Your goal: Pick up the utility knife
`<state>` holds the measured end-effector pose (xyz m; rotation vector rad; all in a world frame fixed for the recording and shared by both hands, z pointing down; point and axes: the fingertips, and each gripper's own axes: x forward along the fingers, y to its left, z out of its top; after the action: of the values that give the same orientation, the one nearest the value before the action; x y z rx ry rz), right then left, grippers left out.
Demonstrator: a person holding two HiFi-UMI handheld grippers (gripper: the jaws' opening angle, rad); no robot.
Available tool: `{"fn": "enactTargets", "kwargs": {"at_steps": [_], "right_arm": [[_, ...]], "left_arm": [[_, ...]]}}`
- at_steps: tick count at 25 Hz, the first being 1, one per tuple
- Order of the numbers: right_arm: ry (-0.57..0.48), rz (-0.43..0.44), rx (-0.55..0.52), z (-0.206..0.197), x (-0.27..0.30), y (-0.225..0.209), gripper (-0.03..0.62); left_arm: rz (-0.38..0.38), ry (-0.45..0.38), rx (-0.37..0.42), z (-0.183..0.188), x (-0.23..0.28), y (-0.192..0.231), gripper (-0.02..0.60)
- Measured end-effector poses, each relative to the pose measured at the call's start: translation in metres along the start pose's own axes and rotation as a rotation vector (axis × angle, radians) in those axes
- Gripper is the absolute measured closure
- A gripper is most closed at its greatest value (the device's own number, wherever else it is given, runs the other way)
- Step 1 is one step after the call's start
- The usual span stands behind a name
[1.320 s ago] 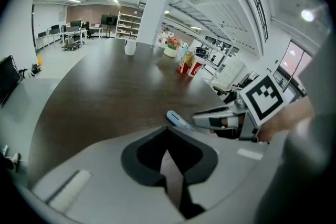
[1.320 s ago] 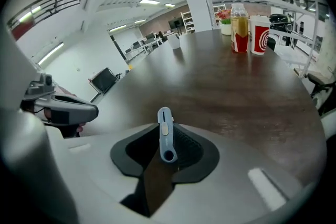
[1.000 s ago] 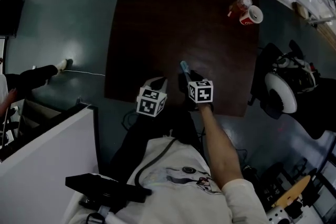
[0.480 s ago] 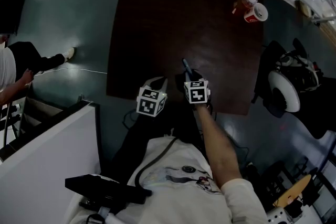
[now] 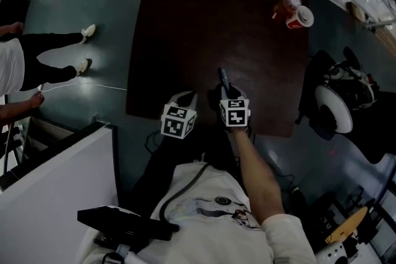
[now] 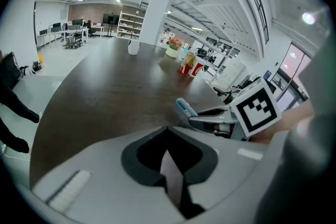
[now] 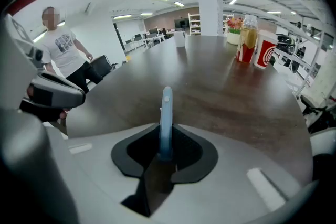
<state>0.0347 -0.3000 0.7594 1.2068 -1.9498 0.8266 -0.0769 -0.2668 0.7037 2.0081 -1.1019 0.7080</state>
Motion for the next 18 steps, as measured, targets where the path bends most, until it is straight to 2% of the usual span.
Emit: {"fn": "enactTargets", "kwargs": {"at_steps": [6,18], "right_arm": [[-0.178,-0.011,0.063,0.028,-0.056,-0.011,0.523],[-0.515,-0.033,0.097,0.073,-0.193,-0.027,0.523]], "left_arm": [[0.006,-0.118,0.044,0.034,-0.01,-0.011,0.583],[0.031,-0.454,0.215,0.122,-0.083,-0.078,0.583]]}}
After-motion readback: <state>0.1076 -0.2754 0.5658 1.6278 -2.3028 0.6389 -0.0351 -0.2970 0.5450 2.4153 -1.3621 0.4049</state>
